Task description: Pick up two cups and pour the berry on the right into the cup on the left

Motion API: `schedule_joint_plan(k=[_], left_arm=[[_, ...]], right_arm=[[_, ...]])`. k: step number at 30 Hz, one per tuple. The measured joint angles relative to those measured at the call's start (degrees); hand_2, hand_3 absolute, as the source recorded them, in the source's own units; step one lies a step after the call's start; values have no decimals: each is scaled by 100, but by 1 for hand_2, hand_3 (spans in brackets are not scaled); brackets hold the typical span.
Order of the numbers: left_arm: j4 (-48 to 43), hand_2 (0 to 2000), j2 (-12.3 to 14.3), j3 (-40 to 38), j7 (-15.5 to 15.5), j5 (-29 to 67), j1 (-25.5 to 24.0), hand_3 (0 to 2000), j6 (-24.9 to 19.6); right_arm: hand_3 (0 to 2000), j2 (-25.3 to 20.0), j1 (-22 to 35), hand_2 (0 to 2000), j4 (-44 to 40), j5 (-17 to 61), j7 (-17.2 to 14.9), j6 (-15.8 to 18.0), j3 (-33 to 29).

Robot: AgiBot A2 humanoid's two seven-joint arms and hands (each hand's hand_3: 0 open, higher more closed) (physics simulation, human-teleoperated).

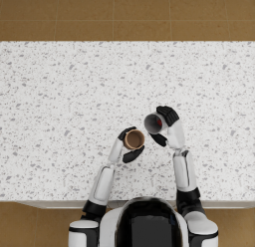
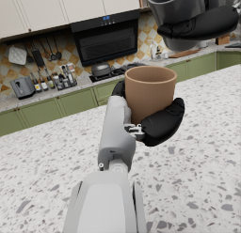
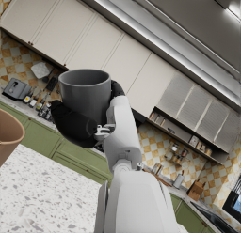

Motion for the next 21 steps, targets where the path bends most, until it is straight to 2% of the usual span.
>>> schedule_joint_plan(k=[21], left_arm=[[409,2000,203,-77,-2,0,246,1280,-22]], right_arm=[[1280,-146,50,2000,590,3859,23,112,507]])
